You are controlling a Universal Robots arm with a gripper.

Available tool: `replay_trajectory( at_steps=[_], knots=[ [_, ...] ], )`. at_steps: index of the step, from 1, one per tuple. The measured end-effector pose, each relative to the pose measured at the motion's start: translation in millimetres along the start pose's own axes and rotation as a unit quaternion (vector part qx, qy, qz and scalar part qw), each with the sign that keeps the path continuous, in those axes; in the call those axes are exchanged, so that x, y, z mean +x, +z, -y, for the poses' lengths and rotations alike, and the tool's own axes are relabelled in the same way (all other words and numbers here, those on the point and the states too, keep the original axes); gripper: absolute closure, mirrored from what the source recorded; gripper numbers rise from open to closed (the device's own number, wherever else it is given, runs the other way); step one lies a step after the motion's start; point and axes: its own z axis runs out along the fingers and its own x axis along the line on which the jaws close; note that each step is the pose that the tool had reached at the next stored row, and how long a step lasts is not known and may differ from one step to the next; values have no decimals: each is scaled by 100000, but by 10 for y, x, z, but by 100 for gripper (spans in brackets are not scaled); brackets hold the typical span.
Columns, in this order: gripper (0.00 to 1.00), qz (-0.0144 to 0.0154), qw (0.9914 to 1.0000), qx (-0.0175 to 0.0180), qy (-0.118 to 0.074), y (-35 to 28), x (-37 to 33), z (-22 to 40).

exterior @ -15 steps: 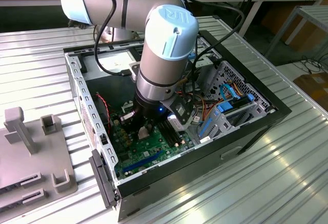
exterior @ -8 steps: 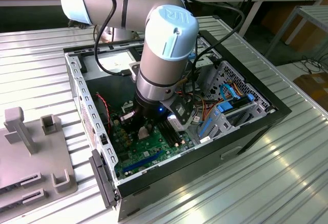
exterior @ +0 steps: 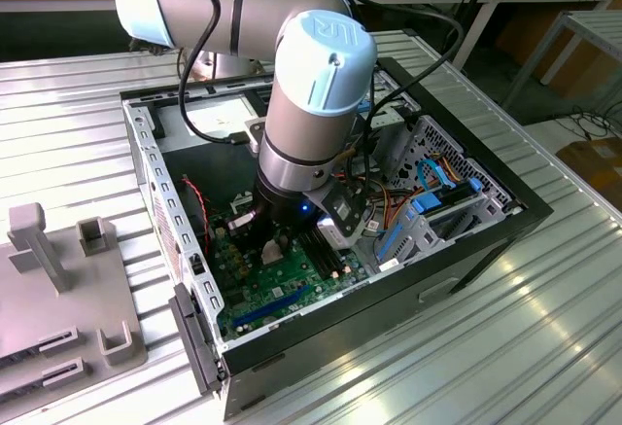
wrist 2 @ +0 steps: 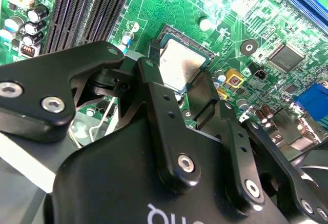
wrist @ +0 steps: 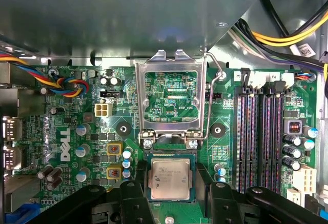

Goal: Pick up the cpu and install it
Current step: 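Place the cpu into insertion slot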

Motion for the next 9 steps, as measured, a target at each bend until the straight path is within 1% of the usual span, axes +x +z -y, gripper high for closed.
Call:
replay_trajectory(
  at_steps=[4, 6, 7, 8, 9],
  knots=[
    [53, 0, 100000, 1, 3, 1, 0, 0],
    [52, 43, 100000, -55, -9, 5, -5, -2],
    [47, 28, 100000, -82, -5, 8, -6, -2],
    [47, 23, 100000, -51, -1, 7, -6, -1],
    [40, 16, 100000, -29, 5, 5, -6, -1]
  ],
)
